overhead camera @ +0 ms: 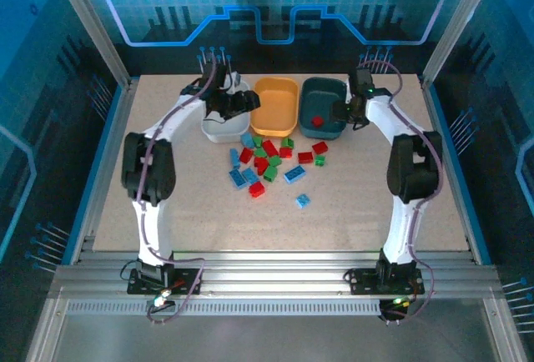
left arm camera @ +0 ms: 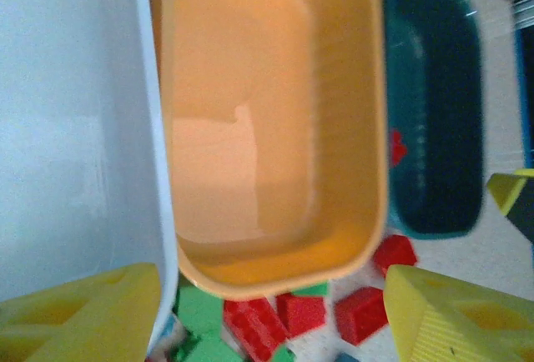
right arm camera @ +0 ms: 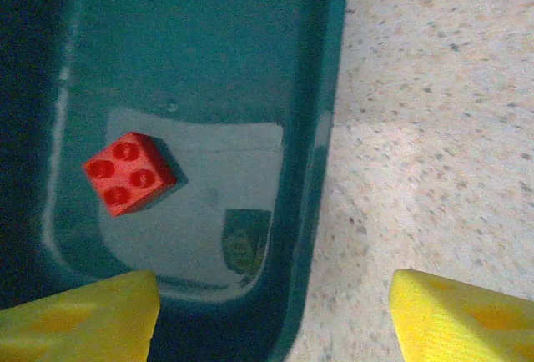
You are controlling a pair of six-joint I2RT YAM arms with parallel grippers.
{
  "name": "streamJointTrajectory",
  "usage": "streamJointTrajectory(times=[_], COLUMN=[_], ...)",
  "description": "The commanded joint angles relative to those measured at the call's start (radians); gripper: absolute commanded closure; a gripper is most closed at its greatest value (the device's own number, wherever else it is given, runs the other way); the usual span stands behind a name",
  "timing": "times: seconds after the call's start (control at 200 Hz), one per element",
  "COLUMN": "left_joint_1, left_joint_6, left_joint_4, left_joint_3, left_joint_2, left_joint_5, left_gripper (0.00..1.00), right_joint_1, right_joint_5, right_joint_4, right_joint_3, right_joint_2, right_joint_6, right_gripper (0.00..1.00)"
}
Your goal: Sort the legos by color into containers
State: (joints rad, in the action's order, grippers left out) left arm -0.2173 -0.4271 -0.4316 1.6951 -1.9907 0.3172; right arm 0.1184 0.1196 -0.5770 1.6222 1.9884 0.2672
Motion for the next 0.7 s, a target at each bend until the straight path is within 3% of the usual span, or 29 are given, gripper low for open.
streamJointTrajectory(times=[0.0, 0.18, 0.34, 0.52, 0.695], left_joint_1=[0.006, 0.007, 0.007, 0.009, 0.009], left_joint_6=[-0.061, -0.207, -0.335, -0.313, -0.306], left_joint_4=[0.091, 0.253, 0.35, 0.281, 0.263], left_joint_3=[-0.155, -0.591, -0.92, -1.032, -1.046], left_joint_2=[0.2, 0.516, 0.698, 0.812, 0.848], left_joint_5=[-0.041, -0.119, -0.104, -0.112, -0.1], left_gripper=[0.27, 0.18, 0.07, 0.05, 0.05], right_joint_1=[0.032, 0.144, 0.239, 0.263, 0.272], right_joint_5=[0.004, 0.004, 0.02, 0.051, 0.071], right_joint_4=[0.032, 0.077, 0.068, 0.065, 0.06], right_joint_3=[-0.109, -0.324, -0.36, -0.374, -0.395], right_joint_2=[-0.114, -0.243, -0.206, -0.135, -0.119], right_joint_6=[0.038, 0.105, 0.126, 0.168, 0.196], right_gripper=[0.23, 0.17, 0.15, 0.22, 0.36])
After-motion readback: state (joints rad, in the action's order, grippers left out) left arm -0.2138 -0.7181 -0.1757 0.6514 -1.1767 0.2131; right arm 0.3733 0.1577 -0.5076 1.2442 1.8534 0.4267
